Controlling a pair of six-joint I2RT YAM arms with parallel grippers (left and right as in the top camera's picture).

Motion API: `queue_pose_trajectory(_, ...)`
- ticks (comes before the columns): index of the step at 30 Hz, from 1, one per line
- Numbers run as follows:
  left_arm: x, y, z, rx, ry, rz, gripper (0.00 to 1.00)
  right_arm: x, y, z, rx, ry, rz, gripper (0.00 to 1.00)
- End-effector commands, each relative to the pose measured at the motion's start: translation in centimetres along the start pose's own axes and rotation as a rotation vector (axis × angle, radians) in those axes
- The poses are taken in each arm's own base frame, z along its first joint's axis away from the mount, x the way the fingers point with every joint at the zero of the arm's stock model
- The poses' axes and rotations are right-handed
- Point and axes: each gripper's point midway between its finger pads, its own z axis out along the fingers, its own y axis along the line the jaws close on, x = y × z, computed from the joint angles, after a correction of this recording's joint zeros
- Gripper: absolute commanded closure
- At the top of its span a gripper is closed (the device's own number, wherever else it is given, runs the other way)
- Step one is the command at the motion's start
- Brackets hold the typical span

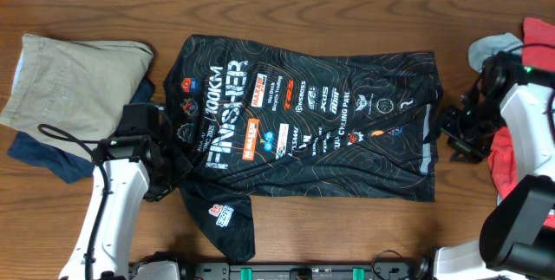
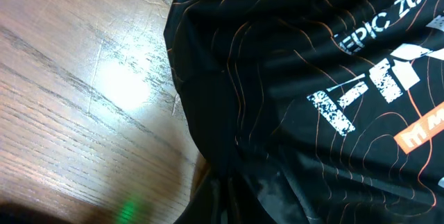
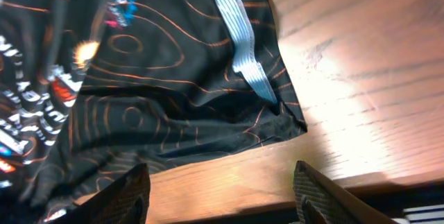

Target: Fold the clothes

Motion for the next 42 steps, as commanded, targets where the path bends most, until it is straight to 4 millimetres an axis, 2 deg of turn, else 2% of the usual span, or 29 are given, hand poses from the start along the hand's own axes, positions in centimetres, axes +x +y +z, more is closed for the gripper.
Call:
queue_pose_trajectory(1,-0.2,-0.2,-0.3,0.009,-0.009,0.012,0.94,1.2,-0.9,0.9,0.037,-0.011,0.095,0.36)
queue_pose_trajectory(10,-0.2,-0.2,-0.3,0.009,-0.009,0.012,0.94,4.1,-3.3,4.5,0.048,-0.082,0.189,0.35)
queue_pose_trajectory(16,-0.2,-0.2,-0.3,0.009,-0.009,0.011,0.94,5.8,-4.7,8.1,0.053,-0.091,0.221,0.35)
queue_pose_trajectory(21,-0.2,-0.2,-0.3,0.009,-0.009,0.012,0.94,5.1,-4.5,9.9,0.013,-0.135,0.213,0.35)
queue_pose_trajectory(29,-0.2,-0.2,-0.3,0.009,-0.008,0.011,0.94,3.5,-3.1,9.6,-0.061,-0.189,0.173,0.37)
queue_pose_trajectory(33,0.1,0.0,-0.3,0.001,0.004,0.01,0.94,3.2,-3.4,9.6,-0.041,-0.206,0.17,0.44)
queue_pose_trajectory(34,0.1,0.1,-0.3,-0.001,0.007,0.009,0.94,3.3,-3.7,9.6,-0.028,-0.205,0.172,0.5)
queue_pose_trajectory(36,0.2,0.1,-0.3,-0.003,0.009,0.009,0.94,3.5,-4.2,9.7,0.0,-0.204,0.177,0.7)
queue_pose_trajectory(37,0.2,0.1,-0.3,-0.003,0.01,0.009,0.94,3.5,-4.4,9.7,0.012,-0.206,0.179,0.76)
queue_pose_trajectory(39,0.2,0.1,-0.3,-0.003,0.01,0.01,0.94,3.7,-4.7,9.9,0.022,-0.204,0.18,0.81)
queue_pose_trajectory(42,0.2,0.1,-0.3,-0.003,0.01,0.01,0.94,3.8,-4.8,10.0,0.028,-0.2,0.181,0.81)
